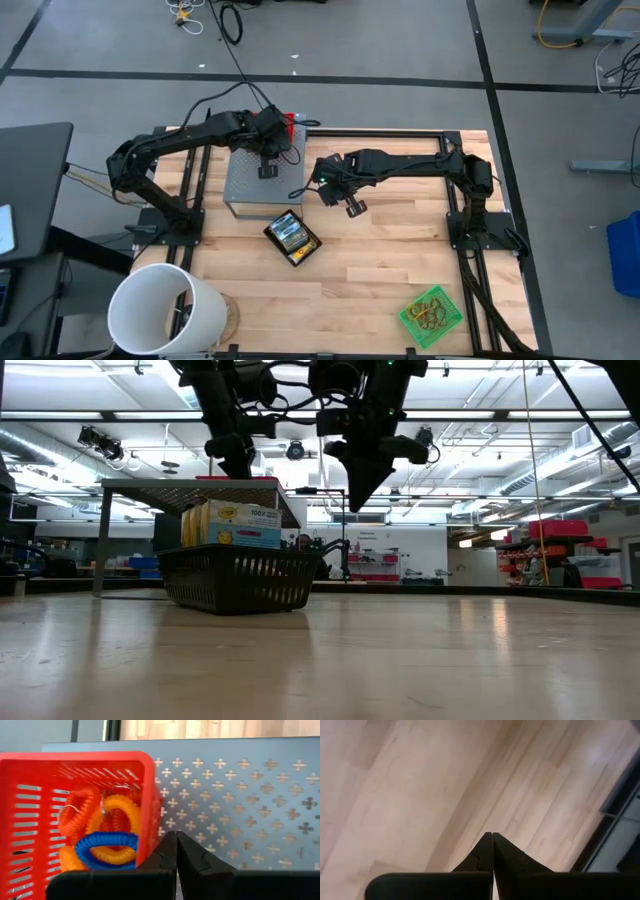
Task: Pick & Place Office Desk Supplies
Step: Put the red basket with the spring rubber bands on the shelf
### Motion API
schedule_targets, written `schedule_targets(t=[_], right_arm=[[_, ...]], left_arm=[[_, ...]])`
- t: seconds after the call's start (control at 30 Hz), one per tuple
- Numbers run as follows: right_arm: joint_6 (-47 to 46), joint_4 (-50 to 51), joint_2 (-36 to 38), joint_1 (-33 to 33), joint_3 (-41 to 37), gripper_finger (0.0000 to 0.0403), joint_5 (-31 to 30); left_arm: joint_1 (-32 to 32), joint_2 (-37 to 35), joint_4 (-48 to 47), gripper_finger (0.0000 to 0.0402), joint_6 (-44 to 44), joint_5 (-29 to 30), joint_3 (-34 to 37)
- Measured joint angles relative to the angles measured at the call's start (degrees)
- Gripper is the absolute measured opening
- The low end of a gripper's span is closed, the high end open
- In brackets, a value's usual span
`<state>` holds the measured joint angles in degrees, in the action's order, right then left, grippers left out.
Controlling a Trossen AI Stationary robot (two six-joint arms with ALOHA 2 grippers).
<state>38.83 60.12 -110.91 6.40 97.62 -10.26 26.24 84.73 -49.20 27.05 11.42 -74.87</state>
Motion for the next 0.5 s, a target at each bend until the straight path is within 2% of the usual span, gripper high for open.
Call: schedule_targets(t=[0.27,0.33,0.43,0.5], right_arm=[[-1.37,5.97,0.0,-2.94,0.0,0.0001,1.47],[-2.46,6.54,0.0,-3.94,0.0,0.0001,5.72],[-1.84,4.44,0.0,-5.26,0.0,0.0001,17.8],[-0.25,-1.0,0.73,-5.89,-1.12,0.0001,24.79]], left_arm=[[0.0,-0.11,-1.99,0.0,-0.57,-0.33,0.0],[0.0,-0.11,-2.85,0.0,-0.61,-1.09,0.0],[-0.02,-0.13,-3.24,0.0,-0.66,-1.14,0.0],[-0.03,-0.13,-3.17,0.0,-0.59,-1.16,0.0]])
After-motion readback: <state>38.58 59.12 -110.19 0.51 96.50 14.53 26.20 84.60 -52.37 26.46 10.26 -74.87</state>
